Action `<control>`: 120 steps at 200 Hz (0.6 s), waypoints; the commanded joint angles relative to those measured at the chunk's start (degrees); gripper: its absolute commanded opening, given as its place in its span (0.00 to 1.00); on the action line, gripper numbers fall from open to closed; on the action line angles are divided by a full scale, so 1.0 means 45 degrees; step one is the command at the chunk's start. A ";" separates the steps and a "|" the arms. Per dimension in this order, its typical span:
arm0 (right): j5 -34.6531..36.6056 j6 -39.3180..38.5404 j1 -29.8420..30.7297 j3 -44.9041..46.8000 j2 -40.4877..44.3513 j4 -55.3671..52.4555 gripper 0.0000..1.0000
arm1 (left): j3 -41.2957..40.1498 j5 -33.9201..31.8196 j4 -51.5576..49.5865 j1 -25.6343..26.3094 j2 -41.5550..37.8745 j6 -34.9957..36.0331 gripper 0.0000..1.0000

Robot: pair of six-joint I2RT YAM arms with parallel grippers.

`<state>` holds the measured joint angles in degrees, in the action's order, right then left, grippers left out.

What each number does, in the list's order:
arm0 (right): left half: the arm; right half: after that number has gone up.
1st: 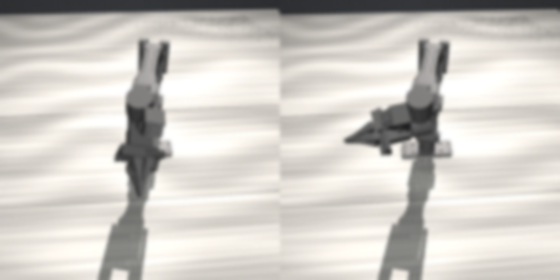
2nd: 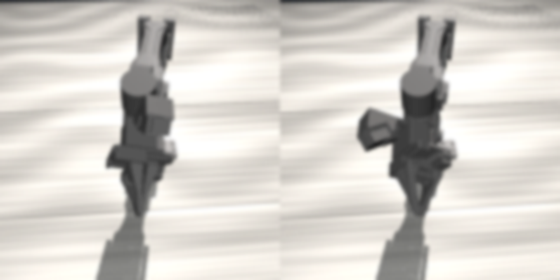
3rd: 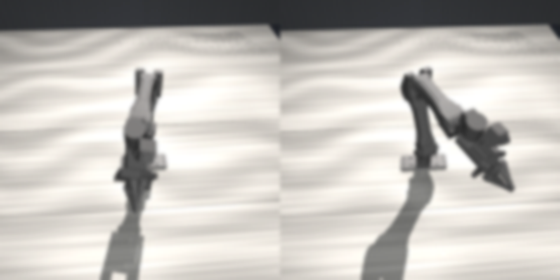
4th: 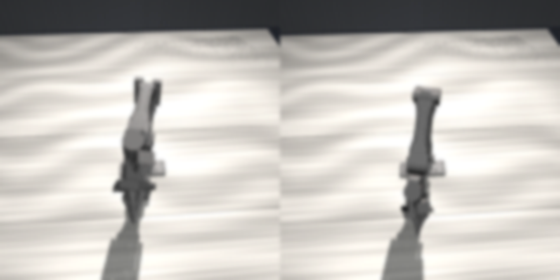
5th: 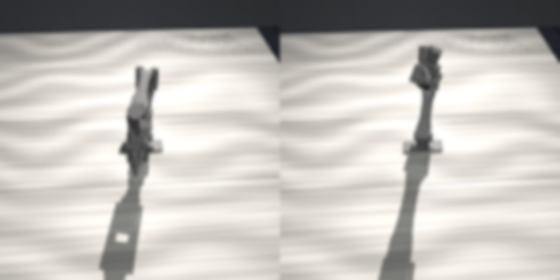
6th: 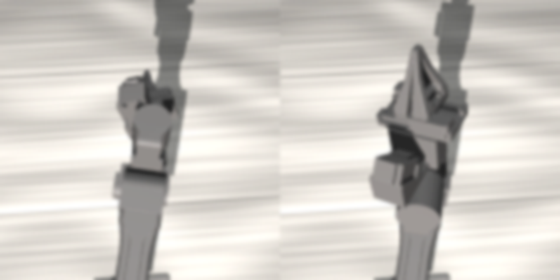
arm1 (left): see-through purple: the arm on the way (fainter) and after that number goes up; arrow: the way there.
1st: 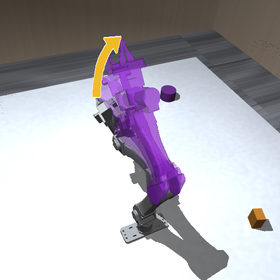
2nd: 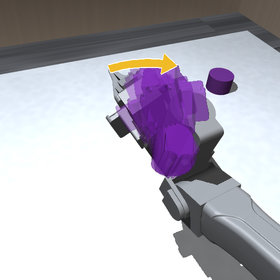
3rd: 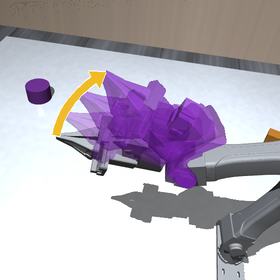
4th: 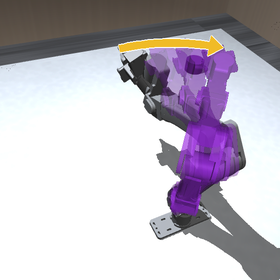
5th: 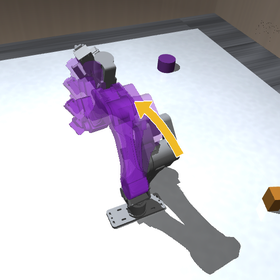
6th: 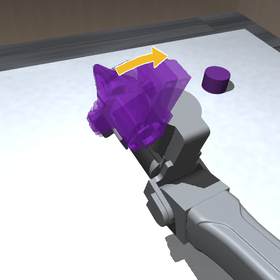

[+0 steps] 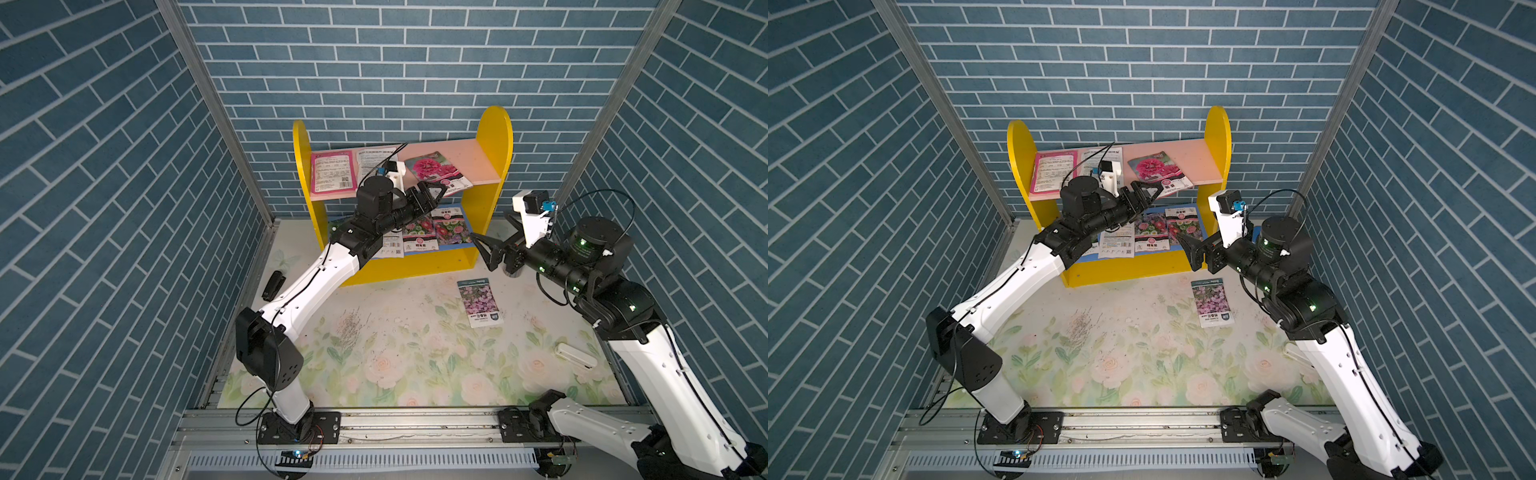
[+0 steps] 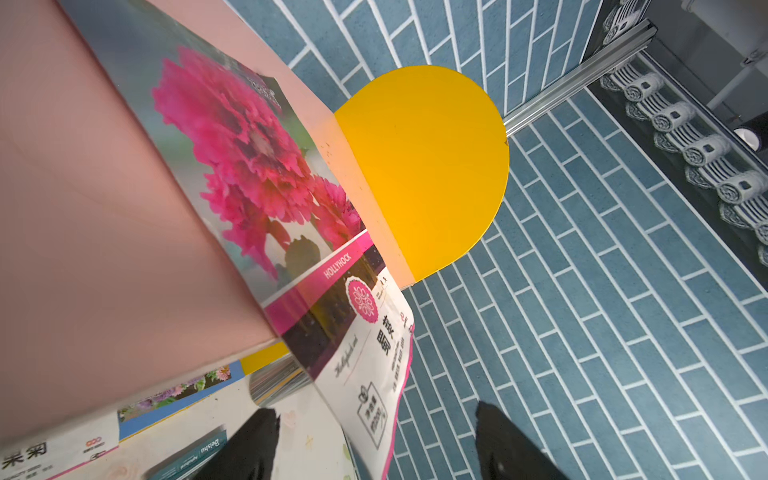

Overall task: Take the seed bag off the shelf
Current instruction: Pick up the seed packet from the shelf.

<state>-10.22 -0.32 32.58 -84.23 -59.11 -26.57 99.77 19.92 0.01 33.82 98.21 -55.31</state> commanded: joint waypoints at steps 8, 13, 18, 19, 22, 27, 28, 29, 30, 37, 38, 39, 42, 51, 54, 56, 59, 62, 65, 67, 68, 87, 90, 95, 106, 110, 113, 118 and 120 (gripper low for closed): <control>-0.0081 -0.0125 -0.0013 0.0052 0.0284 0.0083 1.00 | 0.0526 0.0473 0.0369 -0.0113 0.0325 -0.0220 0.75; -0.0081 -0.0129 -0.0016 0.0036 0.0294 0.0074 1.00 | 0.0632 0.0494 0.0350 -0.0113 0.0406 -0.0258 0.74; -0.0088 -0.0128 -0.0014 0.0040 0.0304 0.0083 1.00 | 0.0721 0.0526 0.0340 -0.0126 0.0460 -0.0280 0.74; -0.0090 -0.0126 -0.0014 0.0042 0.0304 0.0083 1.00 | 0.0730 0.0530 0.0345 -0.0140 0.0479 -0.0274 0.73; -0.0085 -0.0125 -0.0023 0.0032 0.0304 0.0083 1.00 | 0.0780 0.0543 0.0329 -0.0149 0.0514 -0.0271 0.73; -0.0070 -0.0125 -0.0013 0.0038 0.0304 0.0083 1.00 | 0.0872 0.0581 0.0302 -0.0168 0.0588 -0.0299 0.73; -0.0062 -0.0125 -0.0013 0.0041 0.0304 0.0083 1.00 | 0.0894 0.0596 0.0296 -0.0170 0.0602 -0.0293 0.73; -0.0058 -0.0125 -0.0013 0.0033 0.0304 0.0083 1.00 | 0.0915 0.0604 0.0284 -0.0191 0.0619 -0.0290 0.72; -0.0065 -0.0125 -0.0013 0.0029 0.0304 0.0083 1.00 | 0.0925 0.0608 0.0277 -0.0192 0.0627 -0.0298 0.72; -0.0056 -0.0125 -0.0012 0.0045 0.0304 0.0070 1.00 | 0.1049 0.0659 0.0233 -0.0239 0.0723 -0.0317 0.71; -0.0055 -0.0125 -0.0012 0.0045 0.0304 0.0067 1.00 | 0.1061 0.0665 0.0233 -0.0235 0.0738 -0.0322 0.71; -0.0064 -0.0125 -0.0013 0.0045 0.0294 0.0065 1.00 | 0.1076 0.0687 0.0232 -0.0243 0.0745 -0.0324 0.71; -0.0045 -0.0125 -0.0013 0.0035 0.0320 0.0064 1.00 | 0.1116 0.0704 0.0247 -0.0262 0.0801 -0.0336 0.70; -0.0035 -0.0125 -0.0013 0.0029 0.0328 0.0033 1.00 | 0.1187 0.0763 0.0232 -0.0318 0.0869 -0.0385 0.67; -0.0017 -0.0125 -0.0013 0.0041 0.0341 0.0026 1.00 | 0.1213 0.0782 0.0261 -0.0318 0.0887 -0.0407 0.66; -0.0010 -0.0125 -0.0013 0.0034 0.0343 0.0025 1.00 | 0.1224 0.0796 0.0264 -0.0341 0.0908 -0.0410 0.65; 0.0015 -0.0125 -0.0013 0.0041 0.0343 0.0025 1.00 | 0.1242 0.0806 0.0270 -0.0347 0.0941 -0.0427 0.65; 0.0023 -0.0125 -0.0013 0.0059 0.0343 0.0010 1.00 | 0.1257 0.0824 0.0271 -0.0356 0.0945 -0.0432 0.64; 0.0032 -0.0125 -0.0013 0.0037 0.0343 0.0006 1.00 | 0.1276 0.0841 0.0281 -0.0361 0.0979 -0.0442 0.64; 0.0041 -0.0125 -0.0013 0.0033 0.0343 0.0006 1.00 | 0.1279 0.0845 0.0288 -0.0366 0.1000 -0.0448 0.63; 0.0052 -0.0125 -0.0003 0.0039 0.0343 0.0005 1.00 | 0.1273 0.0846 0.0299 -0.0387 0.1003 -0.0465 0.63; 0.0069 -0.0125 -0.0013 0.0047 0.0343 -0.0019 1.00 | 0.1304 0.0980 0.0462 -0.0390 0.1130 -0.0596 0.57; 0.0081 -0.0125 -0.0013 0.0060 0.0341 -0.0015 1.00 | 0.1306 0.1009 0.0480 -0.0402 0.1139 -0.0626 0.56; 0.0100 -0.0125 -0.0014 0.0064 0.0343 -0.0017 1.00 | 0.1333 0.1040 0.0514 -0.0388 0.1176 -0.0643 0.53; 0.0103 -0.0125 -0.0016 0.0064 0.0341 -0.0033 1.00 | 0.1418 0.1061 0.0473 -0.0409 0.1252 -0.0676 0.48; 0.0103 -0.0124 -0.0013 0.0080 0.0339 -0.0029 1.00 | 0.1456 0.1061 0.0462 -0.0425 0.1262 -0.0663 0.46; 0.0103 -0.0125 -0.0013 0.0081 0.0343 -0.0045 1.00 | 0.1474 0.1061 0.0451 -0.0417 0.1293 -0.0661 0.45; 0.0103 -0.0125 -0.0014 0.0101 0.0343 -0.0016 1.00 | 0.1509 0.1076 0.0428 -0.0421 0.1335 -0.0643 0.42; 0.0103 -0.0125 -0.0013 0.0108 0.0343 -0.0015 1.00 | 0.1528 0.1084 0.0418 -0.0430 0.1343 -0.0655 0.41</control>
<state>-10.07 -0.32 32.58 -84.23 -58.28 -26.59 104.75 23.57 0.97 32.27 103.37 -58.22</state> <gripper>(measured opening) 0.998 0.457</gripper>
